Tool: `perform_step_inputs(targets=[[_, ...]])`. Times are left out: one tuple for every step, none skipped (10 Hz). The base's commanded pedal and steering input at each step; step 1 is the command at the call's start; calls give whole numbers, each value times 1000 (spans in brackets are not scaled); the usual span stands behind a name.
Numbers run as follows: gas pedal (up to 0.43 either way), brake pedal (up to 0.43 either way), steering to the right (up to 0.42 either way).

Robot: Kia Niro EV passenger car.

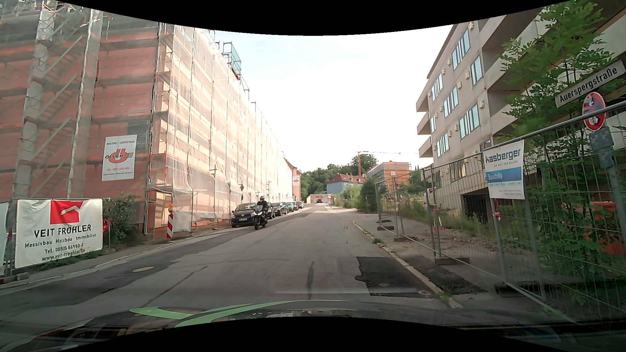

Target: Follow the waypoints while adhering to traffic rules and regulations

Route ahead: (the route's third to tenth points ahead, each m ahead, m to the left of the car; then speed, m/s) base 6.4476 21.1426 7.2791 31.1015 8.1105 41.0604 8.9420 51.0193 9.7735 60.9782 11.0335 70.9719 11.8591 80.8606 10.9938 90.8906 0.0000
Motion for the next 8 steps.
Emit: perform_step_inputs(targets=[[0, 238, 0], [0, 238, 0], [0, 238, 0], [0, 238, 0], [0, 220, 1], [0, 0, 0], [0, 0, 0], [79, 0, 1]])
